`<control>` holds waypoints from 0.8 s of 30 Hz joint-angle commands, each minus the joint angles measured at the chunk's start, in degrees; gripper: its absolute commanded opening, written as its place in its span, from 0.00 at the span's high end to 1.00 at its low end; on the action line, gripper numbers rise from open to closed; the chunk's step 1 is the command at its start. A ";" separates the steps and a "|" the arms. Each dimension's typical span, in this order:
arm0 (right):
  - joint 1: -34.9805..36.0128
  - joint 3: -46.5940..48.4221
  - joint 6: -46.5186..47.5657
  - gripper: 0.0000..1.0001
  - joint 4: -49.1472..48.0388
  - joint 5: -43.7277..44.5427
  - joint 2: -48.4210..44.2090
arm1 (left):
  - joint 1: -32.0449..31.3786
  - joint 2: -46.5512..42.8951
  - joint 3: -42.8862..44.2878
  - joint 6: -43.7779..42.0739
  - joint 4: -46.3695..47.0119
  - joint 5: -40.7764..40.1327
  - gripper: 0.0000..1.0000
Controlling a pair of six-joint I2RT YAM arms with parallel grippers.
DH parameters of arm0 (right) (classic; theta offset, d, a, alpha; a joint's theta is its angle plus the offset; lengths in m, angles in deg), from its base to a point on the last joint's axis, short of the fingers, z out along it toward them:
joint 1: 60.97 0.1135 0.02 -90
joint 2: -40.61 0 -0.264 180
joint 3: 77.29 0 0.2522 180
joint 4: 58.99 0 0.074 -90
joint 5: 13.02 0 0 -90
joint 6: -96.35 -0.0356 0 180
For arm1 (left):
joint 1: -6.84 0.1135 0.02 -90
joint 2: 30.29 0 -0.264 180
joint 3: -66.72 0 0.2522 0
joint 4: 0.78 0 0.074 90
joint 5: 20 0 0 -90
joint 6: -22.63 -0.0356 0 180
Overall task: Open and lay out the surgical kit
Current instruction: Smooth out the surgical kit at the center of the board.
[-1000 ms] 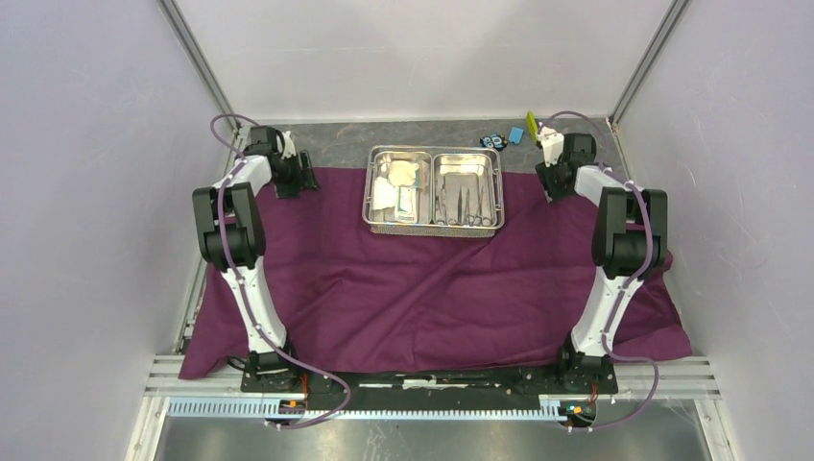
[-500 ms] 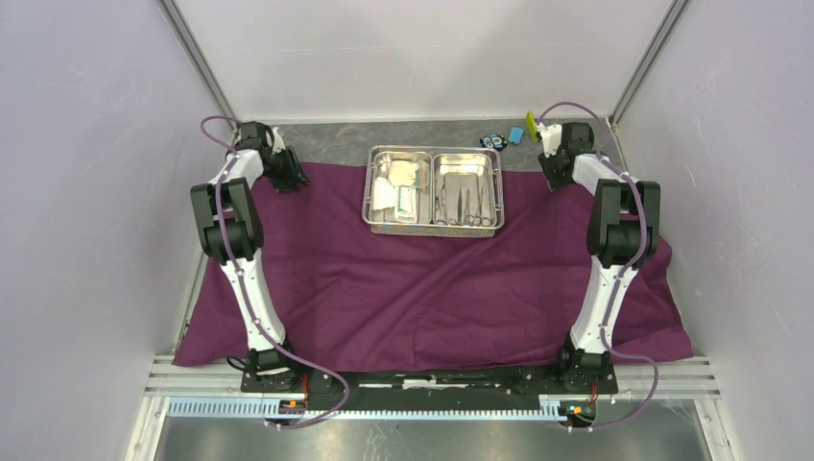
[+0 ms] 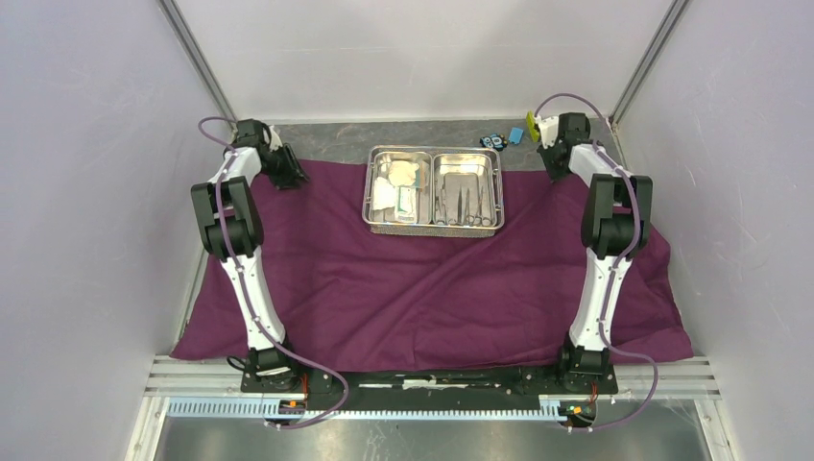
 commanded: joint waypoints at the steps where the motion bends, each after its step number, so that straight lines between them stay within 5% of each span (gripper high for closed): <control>1: 0.31 3.39 0.58 0.73 2.18 0.68 4.22 | 1.63 4.25 1.47 1.35 -0.81 -3.28 0.54; 9: 0.27 4.85 1.07 0.72 3.23 -0.46 4.21 | 2.45 4.24 2.51 0.57 -1.02 -0.69 0.53; 16: -0.22 -0.91 -0.52 0.49 -2.24 -4.15 -6.04 | 2.36 -4.19 -1.18 -3.33 2.78 2.74 0.31; 24: -2.28 -6.38 -2.80 0.37 -3.37 -8.37 -14.98 | -1.29 -11.74 -5.11 -12.80 1.88 -3.47 0.19</control>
